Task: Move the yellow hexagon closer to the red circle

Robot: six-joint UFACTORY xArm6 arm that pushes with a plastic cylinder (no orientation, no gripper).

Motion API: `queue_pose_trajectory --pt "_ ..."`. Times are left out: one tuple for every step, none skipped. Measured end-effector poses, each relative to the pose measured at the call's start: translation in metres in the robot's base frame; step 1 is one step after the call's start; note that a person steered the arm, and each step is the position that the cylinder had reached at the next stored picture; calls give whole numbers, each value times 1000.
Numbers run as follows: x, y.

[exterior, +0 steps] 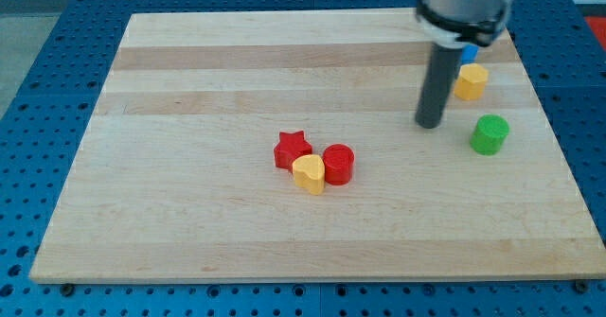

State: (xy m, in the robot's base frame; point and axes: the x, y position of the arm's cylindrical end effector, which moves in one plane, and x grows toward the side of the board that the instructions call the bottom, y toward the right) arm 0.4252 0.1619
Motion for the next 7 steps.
queue_pose_trajectory --pt "-10 42" --pt "-24 80" --pt "-43 98" --pt "-61 93" --pt "-65 69" --pt "-65 30" --pt "-65 -12"
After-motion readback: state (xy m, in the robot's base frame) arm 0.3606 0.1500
